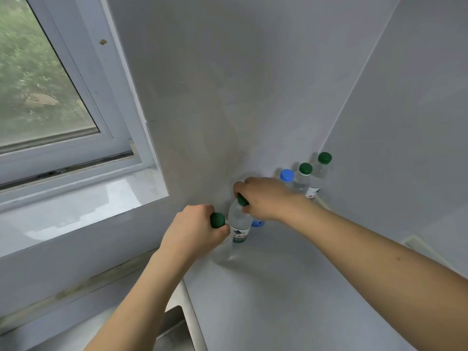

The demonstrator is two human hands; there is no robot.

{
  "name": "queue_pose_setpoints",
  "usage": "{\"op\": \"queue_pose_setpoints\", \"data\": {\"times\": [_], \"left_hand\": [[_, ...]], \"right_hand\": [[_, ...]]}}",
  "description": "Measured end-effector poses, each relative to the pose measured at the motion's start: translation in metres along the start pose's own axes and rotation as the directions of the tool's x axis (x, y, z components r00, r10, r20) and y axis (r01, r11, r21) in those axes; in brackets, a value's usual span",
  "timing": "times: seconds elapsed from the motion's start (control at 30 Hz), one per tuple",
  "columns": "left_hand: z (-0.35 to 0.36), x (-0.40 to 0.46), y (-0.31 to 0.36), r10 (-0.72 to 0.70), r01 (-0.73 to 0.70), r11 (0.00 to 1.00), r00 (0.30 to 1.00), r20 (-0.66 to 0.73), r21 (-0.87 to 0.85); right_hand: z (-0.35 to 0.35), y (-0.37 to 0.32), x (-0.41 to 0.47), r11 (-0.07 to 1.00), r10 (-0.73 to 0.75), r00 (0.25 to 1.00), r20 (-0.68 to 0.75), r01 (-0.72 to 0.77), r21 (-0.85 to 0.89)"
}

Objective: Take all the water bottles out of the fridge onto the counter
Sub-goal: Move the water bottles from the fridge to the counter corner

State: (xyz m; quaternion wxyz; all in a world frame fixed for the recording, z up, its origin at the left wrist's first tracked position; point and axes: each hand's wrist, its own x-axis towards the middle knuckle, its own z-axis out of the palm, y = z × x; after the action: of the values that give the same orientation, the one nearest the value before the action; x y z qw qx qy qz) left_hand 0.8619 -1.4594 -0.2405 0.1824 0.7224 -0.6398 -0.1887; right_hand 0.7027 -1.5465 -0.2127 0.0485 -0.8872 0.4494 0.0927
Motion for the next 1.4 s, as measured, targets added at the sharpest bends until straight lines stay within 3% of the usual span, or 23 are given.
{"op": "queue_pose_setpoints", "data": {"times": [0.3, 0.7, 0.83, 0.9, 0.97, 1.03, 1.13, 1.4], "left_hand": [[0.012, 0.025, -0.015, 0.022, -0.024, 0.999, 0.997, -0.076, -0.024], [0.016, 0.026, -0.011, -0.080, 0.082, 0.990, 0.997, 0.018, -0.111], [0.015, 0.022, -0.003, -0.140, 0.140, 0.990, 0.990, 0.025, -0.005], [0.016, 0.008, 0.000, -0.145, 0.150, 0.988, 0.984, -0.100, 0.046], [0.019, -0.011, 0.004, -0.049, 0.059, 0.998, 0.954, -0.297, 0.025], [0.026, -0.027, 0.009, 0.152, -0.118, 0.987, 0.903, -0.402, 0.108], [0.038, -0.044, 0.025, 0.340, -0.288, 0.938, 0.875, -0.344, 0.195], [0.076, -0.093, 0.137, 0.542, -0.519, 0.838, 0.826, -0.154, 0.167]], "right_hand": [[0.010, 0.004, 0.009, 0.999, -0.004, 0.999, -0.033, 0.006, 0.053], [0.028, -0.004, -0.011, 0.989, 0.119, 0.987, -0.111, -0.108, 0.103], [0.032, -0.008, -0.052, 0.953, 0.208, 0.951, -0.229, -0.145, 0.265], [0.035, -0.007, -0.082, 0.925, 0.264, 0.925, -0.274, -0.162, 0.344], [0.041, -0.003, -0.113, 0.893, 0.331, 0.900, -0.283, -0.201, 0.404], [0.048, 0.003, -0.146, 0.856, 0.403, 0.871, -0.282, -0.249, 0.453], [0.055, 0.007, -0.184, 0.824, 0.468, 0.840, -0.273, -0.304, 0.478], [0.060, 0.035, -0.300, 0.778, 0.591, 0.737, -0.326, -0.415, 0.472]]}}
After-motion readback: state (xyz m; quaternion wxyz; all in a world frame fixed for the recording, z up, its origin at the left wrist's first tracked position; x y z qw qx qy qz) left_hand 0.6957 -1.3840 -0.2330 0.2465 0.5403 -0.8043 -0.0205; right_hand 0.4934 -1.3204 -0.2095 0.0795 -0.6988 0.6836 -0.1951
